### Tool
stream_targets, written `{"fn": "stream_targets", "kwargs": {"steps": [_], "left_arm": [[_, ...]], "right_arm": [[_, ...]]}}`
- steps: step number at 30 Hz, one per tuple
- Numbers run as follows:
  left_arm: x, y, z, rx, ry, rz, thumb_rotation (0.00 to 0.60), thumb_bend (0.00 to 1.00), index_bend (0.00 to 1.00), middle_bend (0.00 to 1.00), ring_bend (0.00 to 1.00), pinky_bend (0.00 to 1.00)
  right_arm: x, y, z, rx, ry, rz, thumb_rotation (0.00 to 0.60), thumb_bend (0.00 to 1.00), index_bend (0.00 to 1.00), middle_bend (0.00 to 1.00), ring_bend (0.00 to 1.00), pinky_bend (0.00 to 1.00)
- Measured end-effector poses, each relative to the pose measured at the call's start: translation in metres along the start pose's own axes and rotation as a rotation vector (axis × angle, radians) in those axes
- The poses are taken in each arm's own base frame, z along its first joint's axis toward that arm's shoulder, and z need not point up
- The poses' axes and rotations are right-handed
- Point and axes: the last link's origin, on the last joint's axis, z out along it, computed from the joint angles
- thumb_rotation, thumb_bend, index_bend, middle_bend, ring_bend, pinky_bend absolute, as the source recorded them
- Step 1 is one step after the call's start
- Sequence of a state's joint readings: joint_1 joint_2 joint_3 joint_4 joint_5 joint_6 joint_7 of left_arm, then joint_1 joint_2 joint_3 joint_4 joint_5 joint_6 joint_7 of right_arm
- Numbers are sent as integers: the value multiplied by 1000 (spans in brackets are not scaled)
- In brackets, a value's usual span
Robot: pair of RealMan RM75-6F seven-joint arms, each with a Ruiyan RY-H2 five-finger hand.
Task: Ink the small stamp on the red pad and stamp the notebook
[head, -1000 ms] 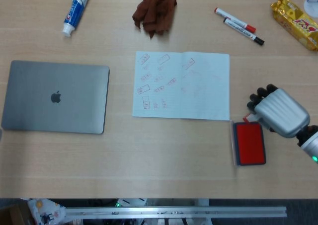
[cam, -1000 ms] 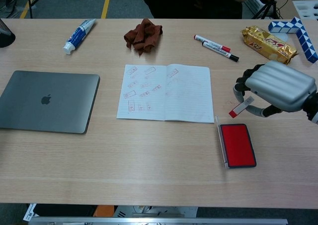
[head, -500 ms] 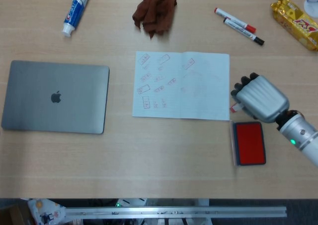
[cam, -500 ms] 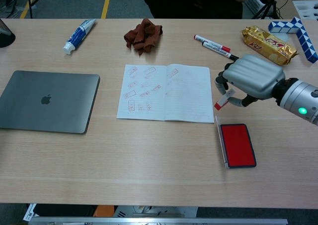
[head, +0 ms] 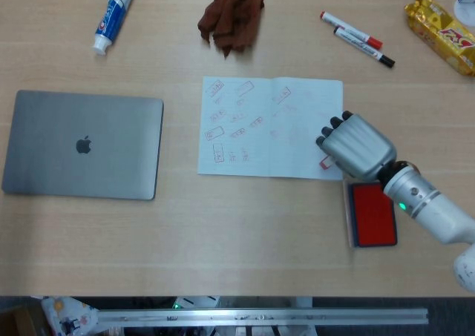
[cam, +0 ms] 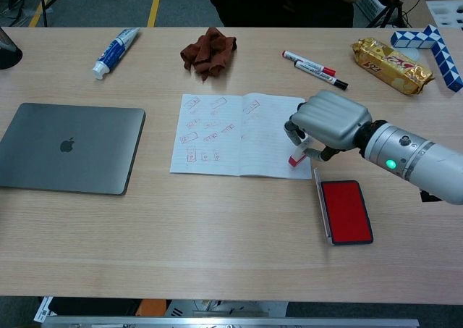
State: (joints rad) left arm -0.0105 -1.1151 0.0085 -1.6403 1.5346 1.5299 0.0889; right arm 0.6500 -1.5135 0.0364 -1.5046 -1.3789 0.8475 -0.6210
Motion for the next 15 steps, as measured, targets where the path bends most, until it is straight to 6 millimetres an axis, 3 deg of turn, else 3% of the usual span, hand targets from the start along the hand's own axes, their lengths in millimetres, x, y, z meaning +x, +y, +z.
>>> {"fn": "stream_targets", "kwargs": {"steps": [15], "left_arm": [[-3, -6, -2, 15, -7, -3, 600, 286, 0, 0, 0, 43]], "right_arm": [[-10, -10, 10, 13, -24, -52, 600, 362, 723, 518, 383, 428]]}}
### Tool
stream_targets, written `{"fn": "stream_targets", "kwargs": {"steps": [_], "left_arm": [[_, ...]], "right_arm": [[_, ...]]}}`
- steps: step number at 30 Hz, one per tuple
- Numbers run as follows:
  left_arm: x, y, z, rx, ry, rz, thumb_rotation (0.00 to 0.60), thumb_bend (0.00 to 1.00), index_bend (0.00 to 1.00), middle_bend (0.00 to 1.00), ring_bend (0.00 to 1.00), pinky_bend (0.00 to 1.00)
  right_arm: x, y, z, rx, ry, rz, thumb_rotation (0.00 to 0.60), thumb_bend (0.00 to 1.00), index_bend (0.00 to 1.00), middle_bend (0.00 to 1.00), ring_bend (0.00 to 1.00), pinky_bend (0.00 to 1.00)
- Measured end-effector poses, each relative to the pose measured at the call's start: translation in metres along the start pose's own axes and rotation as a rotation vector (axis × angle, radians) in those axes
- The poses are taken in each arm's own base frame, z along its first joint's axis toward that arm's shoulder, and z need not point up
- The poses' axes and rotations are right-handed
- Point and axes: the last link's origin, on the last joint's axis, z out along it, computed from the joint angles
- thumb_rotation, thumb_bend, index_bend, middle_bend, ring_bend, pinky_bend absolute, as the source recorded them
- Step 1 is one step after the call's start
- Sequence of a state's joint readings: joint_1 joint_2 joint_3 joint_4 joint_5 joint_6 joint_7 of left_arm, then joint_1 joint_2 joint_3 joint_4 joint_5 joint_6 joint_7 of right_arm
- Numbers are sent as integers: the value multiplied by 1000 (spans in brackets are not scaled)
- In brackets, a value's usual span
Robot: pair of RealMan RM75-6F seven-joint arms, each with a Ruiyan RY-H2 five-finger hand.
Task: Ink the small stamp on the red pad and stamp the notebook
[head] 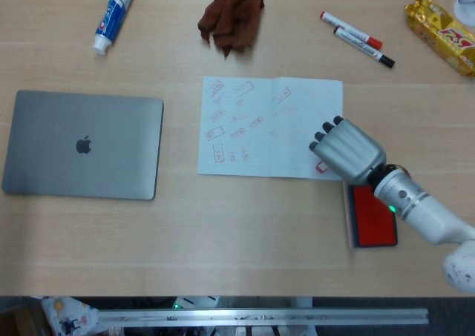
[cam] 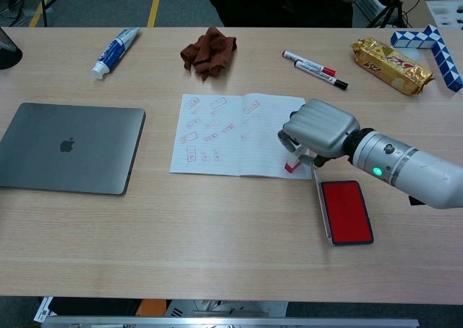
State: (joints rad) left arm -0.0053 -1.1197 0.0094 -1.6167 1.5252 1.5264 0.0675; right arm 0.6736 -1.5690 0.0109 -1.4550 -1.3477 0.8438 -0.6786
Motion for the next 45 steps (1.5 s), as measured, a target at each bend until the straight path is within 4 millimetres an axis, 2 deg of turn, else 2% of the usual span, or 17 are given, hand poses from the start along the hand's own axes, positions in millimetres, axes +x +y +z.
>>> {"fn": "stream_targets", "kwargs": {"steps": [22, 28, 36, 40, 45], "left_arm": [[0, -2, -1, 8, -3, 2, 600, 286, 0, 0, 0, 43], [2, -2, -1, 10, 3, 1, 600, 285, 0, 0, 0, 43], [1, 0, -1, 8, 0, 2, 600, 286, 0, 0, 0, 43], [1, 1, -1, 9, -6, 4, 600, 286, 0, 0, 0, 43], [1, 1, 0, 8, -10, 7, 600, 286, 0, 0, 0, 43]], "right_arm": [[-9, 0, 4, -9, -22, -13, 600, 368, 739, 527, 398, 428], [-1, 6, -1, -25, 1, 4, 600, 368, 739, 527, 397, 427], [23, 33, -4, -96, 45, 50, 600, 368, 739, 527, 398, 428], [25, 35, -1, -106, 39, 73, 600, 368, 739, 528, 398, 428], [20, 30, 6, -99, 17, 86, 600, 368, 740, 528, 397, 428]]}}
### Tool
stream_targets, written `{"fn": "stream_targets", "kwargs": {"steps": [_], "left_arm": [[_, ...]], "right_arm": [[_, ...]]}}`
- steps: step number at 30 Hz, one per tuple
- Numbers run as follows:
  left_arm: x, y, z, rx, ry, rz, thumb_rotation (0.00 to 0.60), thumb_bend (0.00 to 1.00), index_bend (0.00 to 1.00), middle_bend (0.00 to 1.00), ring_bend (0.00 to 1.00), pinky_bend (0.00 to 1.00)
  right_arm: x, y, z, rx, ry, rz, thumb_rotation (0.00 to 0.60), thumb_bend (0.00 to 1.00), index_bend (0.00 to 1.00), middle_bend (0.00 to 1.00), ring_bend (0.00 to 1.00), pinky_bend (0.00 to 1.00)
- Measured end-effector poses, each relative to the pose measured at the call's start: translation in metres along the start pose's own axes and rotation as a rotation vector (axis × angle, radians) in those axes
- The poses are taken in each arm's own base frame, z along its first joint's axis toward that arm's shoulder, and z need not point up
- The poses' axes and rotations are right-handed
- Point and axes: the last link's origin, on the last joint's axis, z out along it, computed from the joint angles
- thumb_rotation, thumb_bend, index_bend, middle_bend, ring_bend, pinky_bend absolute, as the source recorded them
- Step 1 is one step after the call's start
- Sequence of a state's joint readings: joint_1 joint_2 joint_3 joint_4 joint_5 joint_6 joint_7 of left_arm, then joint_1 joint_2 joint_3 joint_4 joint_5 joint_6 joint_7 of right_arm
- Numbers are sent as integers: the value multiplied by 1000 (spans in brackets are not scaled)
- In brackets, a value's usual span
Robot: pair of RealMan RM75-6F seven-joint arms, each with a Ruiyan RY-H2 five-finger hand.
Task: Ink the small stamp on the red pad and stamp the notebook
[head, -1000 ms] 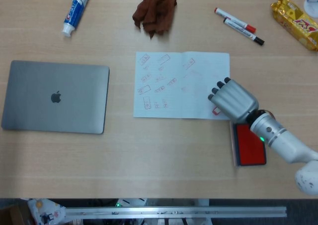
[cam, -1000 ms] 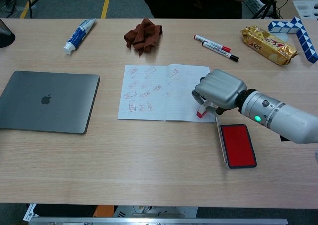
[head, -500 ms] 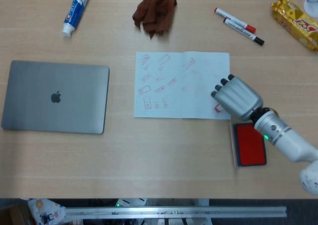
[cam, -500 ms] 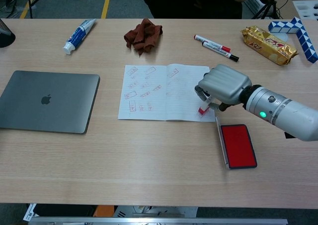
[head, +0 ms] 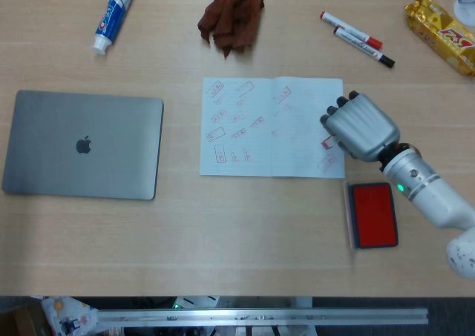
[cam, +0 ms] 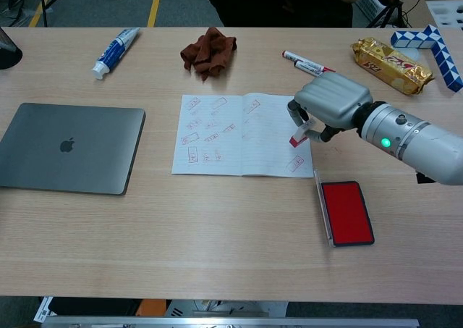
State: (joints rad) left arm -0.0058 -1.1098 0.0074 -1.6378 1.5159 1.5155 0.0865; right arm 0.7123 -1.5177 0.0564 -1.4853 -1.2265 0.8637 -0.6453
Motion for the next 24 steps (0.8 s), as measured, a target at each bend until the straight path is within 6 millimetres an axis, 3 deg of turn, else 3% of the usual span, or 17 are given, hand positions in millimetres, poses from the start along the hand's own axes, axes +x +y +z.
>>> {"fn": "stream_targets", "kwargs": {"steps": [24], "left_arm": [[-3, 0, 2, 4, -21, 10, 600, 286, 0, 0, 0, 43]], "right_arm": [[-22, -8, 19, -4, -46, -22, 600, 368, 752, 537, 403, 428]]}}
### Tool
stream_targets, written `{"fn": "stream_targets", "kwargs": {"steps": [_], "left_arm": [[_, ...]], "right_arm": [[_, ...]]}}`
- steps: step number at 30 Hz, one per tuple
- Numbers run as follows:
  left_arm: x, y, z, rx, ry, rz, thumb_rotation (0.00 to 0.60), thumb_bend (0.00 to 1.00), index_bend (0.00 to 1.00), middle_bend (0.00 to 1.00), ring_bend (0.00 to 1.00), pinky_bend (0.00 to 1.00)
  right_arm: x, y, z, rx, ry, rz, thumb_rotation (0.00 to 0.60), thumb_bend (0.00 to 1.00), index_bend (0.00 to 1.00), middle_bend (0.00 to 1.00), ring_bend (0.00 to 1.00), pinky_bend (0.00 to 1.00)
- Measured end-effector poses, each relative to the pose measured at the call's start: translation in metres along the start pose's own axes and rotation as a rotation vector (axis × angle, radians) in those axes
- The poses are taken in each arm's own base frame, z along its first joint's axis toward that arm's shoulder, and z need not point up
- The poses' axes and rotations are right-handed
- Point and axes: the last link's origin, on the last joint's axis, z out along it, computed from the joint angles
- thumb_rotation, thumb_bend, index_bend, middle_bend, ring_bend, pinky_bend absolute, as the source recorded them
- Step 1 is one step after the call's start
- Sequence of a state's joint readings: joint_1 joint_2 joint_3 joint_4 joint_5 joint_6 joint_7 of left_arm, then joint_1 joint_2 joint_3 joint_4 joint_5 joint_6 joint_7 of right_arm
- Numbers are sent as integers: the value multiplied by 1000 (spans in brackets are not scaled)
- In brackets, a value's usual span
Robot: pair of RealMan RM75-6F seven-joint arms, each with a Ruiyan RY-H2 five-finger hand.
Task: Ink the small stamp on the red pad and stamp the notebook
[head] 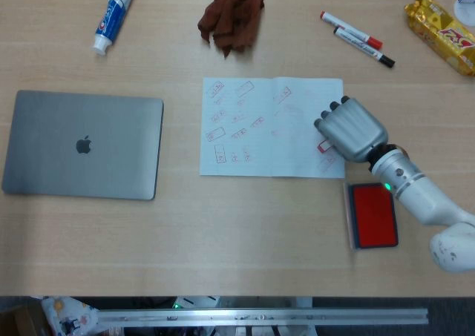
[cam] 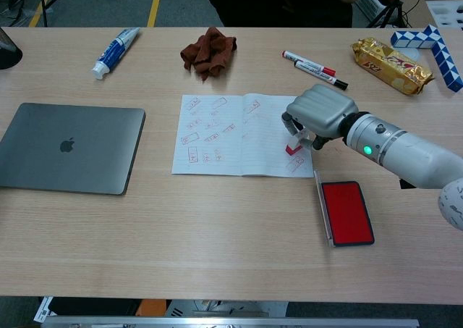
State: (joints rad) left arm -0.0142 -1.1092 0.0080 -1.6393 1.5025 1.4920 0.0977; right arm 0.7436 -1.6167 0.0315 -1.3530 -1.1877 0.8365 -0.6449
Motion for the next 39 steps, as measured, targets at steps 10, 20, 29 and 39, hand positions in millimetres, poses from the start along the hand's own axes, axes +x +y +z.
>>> {"fn": "stream_targets", "kwargs": {"steps": [10, 20, 29, 39], "left_arm": [[1, -1, 1, 6, 1, 2, 600, 286, 0, 0, 0, 43], [0, -2, 1, 13, -3, 3, 600, 286, 0, 0, 0, 43], [-1, -5, 0, 21, -5, 2, 600, 286, 0, 0, 0, 43], [-1, -5, -1, 21, -5, 1, 600, 286, 0, 0, 0, 43]], "right_arm": [[-4, 1, 5, -8, -6, -7, 600, 368, 758, 541, 405, 428], [-5, -3, 8, 2, -7, -19, 600, 368, 765, 547, 413, 428], [-6, -3, 9, -1, -9, -24, 600, 368, 767, 548, 415, 428], [-5, -2, 9, -6, -11, -26, 600, 368, 767, 549, 415, 428]]}}
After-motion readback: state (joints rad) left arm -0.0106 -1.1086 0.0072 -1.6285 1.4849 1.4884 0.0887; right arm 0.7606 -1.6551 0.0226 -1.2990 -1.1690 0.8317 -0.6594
